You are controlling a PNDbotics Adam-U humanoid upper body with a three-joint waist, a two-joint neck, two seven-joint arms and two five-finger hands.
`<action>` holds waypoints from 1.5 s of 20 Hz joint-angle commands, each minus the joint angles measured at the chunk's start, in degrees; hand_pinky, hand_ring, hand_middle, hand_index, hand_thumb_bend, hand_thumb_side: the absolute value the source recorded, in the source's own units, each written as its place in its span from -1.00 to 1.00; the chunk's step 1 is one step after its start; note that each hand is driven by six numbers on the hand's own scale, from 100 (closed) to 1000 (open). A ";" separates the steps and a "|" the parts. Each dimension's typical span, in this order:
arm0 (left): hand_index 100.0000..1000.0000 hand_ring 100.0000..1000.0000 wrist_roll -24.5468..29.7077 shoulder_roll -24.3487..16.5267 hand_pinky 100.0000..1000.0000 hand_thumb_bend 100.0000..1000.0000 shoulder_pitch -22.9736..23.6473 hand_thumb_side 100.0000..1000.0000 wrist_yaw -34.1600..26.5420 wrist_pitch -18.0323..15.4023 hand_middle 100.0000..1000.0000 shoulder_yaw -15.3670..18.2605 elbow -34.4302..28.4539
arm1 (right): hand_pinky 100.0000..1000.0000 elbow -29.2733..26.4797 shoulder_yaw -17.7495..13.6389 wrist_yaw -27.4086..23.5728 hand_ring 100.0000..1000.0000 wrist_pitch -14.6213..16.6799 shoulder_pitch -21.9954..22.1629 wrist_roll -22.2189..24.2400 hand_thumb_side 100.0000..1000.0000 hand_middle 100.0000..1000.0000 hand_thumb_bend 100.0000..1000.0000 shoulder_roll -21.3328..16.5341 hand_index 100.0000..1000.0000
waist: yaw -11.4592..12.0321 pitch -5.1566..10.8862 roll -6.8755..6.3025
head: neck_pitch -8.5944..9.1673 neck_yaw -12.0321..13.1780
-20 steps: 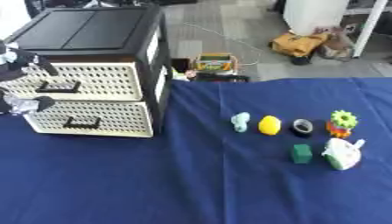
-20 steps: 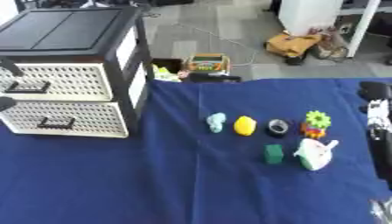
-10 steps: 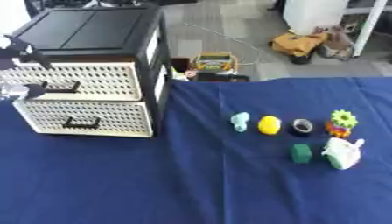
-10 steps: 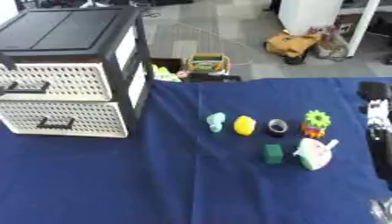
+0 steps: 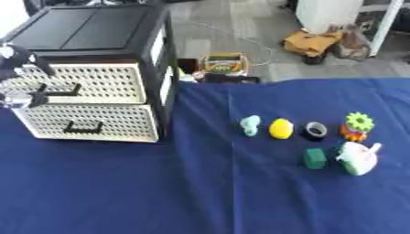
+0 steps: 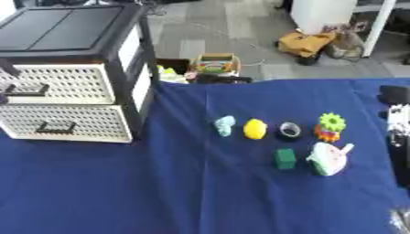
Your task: Pick up objects from table and place into drawer.
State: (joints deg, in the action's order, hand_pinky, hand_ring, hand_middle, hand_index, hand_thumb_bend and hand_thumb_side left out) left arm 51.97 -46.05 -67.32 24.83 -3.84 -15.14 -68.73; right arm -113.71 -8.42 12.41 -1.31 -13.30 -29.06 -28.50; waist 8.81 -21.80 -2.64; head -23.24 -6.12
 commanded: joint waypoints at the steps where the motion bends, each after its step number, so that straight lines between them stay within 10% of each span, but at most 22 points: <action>1: 0.77 -1.00 0.00 -0.92 -1.00 -0.55 -1.19 -0.09 1.62 -0.22 -1.00 0.25 0.71 | 0.16 -0.89 -0.54 -0.31 0.38 0.01 -0.33 -0.33 0.90 0.10 -1.00 -0.78 0.38 | 0.00 0.99 0.01 | 0.66 0.23; 30: 0.78 -1.00 0.00 1.11 -1.00 -0.58 -1.97 -0.08 8.86 1.68 -1.00 2.08 3.42 | 0.16 -0.89 -0.60 -0.47 0.40 0.26 -0.30 -0.14 0.90 0.09 -1.00 -0.05 0.38 | -0.72 0.08 -0.02 | 1.83 0.98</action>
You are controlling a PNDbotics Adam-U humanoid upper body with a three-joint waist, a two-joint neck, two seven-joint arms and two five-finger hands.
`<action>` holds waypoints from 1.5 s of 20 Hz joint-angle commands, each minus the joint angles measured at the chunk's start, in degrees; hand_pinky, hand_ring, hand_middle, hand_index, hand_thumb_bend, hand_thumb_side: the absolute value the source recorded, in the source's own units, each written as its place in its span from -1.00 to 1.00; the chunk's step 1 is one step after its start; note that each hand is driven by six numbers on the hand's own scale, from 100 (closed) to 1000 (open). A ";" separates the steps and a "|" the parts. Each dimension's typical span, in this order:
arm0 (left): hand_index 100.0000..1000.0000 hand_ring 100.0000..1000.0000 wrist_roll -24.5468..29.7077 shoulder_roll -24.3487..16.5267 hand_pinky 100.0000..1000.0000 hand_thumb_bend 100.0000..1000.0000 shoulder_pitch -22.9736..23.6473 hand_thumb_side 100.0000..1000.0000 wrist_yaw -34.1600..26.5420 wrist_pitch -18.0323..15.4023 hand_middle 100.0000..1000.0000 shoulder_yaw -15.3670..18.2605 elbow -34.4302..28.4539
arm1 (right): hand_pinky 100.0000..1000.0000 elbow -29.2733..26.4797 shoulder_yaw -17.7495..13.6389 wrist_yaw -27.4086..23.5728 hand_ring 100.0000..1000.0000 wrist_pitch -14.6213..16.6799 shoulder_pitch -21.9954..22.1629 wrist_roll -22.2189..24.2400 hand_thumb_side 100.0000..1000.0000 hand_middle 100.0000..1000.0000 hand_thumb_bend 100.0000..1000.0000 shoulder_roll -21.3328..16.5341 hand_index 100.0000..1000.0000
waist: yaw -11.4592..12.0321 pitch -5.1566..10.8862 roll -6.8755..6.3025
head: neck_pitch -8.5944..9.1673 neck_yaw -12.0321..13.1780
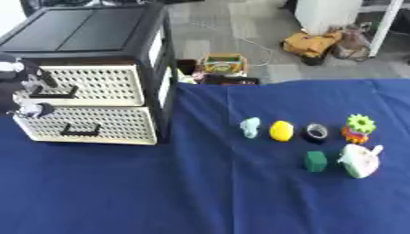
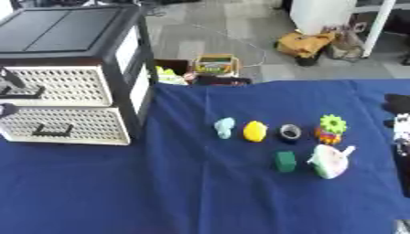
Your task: Pick up objects from table and place into drawer.
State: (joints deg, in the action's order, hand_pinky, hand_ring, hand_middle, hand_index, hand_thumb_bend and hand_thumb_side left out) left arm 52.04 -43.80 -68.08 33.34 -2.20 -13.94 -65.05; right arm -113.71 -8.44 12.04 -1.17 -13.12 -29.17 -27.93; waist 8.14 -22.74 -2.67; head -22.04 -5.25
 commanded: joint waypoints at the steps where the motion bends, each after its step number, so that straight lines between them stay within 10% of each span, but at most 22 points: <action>1: 0.78 -1.00 -0.08 -1.05 -1.00 -0.58 -1.21 -0.07 0.24 -0.02 -1.00 0.79 -0.18 | 0.16 -0.89 -0.59 -0.11 0.40 0.11 -0.49 -0.03 0.90 0.09 -1.00 -0.60 0.38 | -0.07 0.98 0.02 | 0.63 0.12; 30: 0.64 -1.00 -0.08 -1.35 -1.00 -0.52 0.85 -0.01 -0.64 -2.02 -1.00 -1.64 -0.32 | 0.17 -0.89 -1.03 -0.33 0.41 0.39 -0.94 -0.33 0.90 0.09 -1.00 -0.47 0.39 | 0.23 1.00 0.72 | -0.17 0.05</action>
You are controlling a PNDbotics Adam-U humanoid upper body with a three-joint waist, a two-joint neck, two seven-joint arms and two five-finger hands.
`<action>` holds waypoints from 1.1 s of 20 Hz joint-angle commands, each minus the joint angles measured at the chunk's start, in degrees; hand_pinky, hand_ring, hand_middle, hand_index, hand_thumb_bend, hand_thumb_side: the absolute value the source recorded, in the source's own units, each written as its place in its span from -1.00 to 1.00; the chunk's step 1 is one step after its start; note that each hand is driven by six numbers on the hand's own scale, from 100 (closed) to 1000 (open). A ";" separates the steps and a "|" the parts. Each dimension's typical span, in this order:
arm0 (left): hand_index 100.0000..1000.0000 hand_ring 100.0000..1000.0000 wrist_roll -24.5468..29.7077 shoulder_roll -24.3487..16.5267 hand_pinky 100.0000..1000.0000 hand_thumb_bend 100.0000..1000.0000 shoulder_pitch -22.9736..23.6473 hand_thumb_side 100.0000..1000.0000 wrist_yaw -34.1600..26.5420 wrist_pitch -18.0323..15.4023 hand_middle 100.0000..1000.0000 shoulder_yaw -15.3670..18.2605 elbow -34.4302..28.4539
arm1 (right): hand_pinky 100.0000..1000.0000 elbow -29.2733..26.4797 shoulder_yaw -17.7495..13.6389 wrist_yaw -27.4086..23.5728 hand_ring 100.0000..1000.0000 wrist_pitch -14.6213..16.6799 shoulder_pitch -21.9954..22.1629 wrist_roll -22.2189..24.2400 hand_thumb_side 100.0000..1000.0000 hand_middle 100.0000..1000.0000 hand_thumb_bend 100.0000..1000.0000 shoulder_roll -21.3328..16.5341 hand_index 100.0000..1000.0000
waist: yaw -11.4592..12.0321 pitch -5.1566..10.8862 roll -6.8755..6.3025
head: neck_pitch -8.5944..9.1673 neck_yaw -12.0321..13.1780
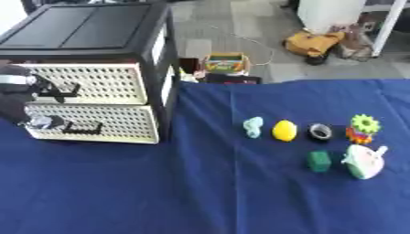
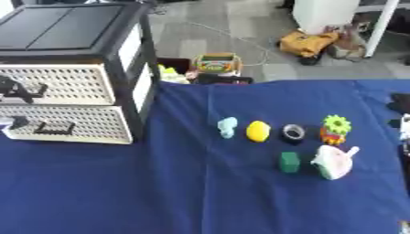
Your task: Pick up objects from table and place into drawer.
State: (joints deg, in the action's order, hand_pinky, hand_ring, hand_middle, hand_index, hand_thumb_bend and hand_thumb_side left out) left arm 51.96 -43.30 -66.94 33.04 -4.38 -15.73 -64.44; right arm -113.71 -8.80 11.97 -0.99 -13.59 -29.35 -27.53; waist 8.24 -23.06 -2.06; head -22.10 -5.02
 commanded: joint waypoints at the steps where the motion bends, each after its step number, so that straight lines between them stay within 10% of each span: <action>1: 0.64 -1.00 0.01 -1.96 -1.00 -0.52 -0.16 -0.01 -0.31 0.25 -1.00 0.17 -1.05 | 0.17 -0.89 -0.67 -0.27 0.41 0.22 -0.48 -0.15 0.90 0.09 -1.00 -0.82 0.39 | 0.16 1.32 0.13 | -0.14 -0.18; 22: 0.60 -1.00 0.01 -6.27 -1.00 -0.58 4.08 0.00 -4.24 2.67 -1.00 1.12 -7.26 | 0.18 -0.89 -0.86 -0.29 0.42 0.24 -0.53 -0.17 0.89 0.09 -1.00 -0.64 0.39 | 0.65 1.11 0.34 | 0.34 -0.09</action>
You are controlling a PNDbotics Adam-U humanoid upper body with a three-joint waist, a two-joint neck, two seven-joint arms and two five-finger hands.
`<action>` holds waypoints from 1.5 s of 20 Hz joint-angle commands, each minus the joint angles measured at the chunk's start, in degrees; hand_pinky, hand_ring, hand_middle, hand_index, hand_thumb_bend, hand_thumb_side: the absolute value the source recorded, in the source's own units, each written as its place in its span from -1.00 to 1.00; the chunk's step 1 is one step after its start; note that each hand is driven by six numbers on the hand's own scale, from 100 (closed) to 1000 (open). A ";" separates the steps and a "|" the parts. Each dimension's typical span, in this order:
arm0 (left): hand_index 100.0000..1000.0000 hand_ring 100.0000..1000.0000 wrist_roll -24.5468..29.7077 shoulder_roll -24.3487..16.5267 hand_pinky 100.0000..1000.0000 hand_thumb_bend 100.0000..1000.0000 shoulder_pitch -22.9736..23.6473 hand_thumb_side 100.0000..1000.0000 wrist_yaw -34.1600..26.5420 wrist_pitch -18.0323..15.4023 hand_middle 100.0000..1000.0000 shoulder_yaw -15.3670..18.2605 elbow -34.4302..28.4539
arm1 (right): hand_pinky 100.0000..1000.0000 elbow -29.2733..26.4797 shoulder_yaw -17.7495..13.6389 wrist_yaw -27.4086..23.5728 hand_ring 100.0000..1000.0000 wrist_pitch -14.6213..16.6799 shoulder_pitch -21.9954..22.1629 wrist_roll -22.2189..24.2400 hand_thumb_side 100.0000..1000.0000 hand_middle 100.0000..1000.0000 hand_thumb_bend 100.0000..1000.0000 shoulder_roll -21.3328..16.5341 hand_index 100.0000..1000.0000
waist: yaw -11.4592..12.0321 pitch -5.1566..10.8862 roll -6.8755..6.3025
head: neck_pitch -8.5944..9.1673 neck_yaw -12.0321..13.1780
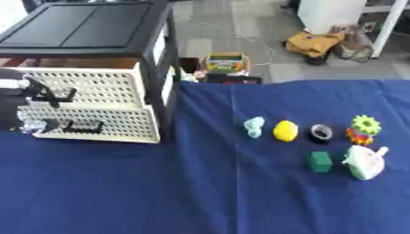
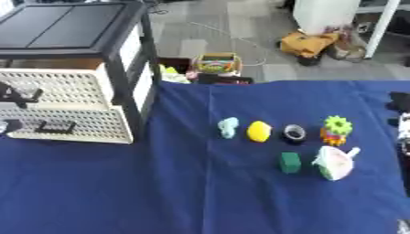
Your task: Pick up objects from table and place into drawer.
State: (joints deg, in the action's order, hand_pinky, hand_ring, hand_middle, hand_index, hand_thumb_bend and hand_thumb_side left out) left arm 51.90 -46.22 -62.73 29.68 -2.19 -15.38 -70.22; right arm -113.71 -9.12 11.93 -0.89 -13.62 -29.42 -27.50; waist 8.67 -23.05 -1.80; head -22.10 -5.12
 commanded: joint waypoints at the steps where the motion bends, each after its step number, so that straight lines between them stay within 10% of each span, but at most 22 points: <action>1: 0.60 -1.00 0.07 -3.67 -1.00 -0.58 0.24 -0.01 -1.24 0.61 -1.00 0.73 -2.01 | 0.18 -0.89 -0.56 -0.26 0.42 0.13 -0.51 -0.13 0.89 0.09 -1.00 -0.67 0.39 | 0.24 1.09 0.09 | 0.37 0.00; 30: 0.69 -1.00 0.07 -8.91 -1.00 -0.57 6.82 0.03 -5.85 2.79 -1.00 -0.15 -11.54 | 0.18 -0.89 -0.69 -0.40 0.42 0.34 -0.89 -0.25 0.89 0.10 -1.00 -0.51 0.40 | 0.59 0.98 0.35 | 0.76 0.67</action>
State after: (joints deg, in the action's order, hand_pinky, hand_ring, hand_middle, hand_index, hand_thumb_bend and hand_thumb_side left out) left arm 51.91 -52.46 -55.35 24.15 0.53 -15.86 -80.85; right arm -113.71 -9.18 11.90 -0.77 -14.09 -29.55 -27.40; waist 9.18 -23.06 -1.43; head -22.03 -4.63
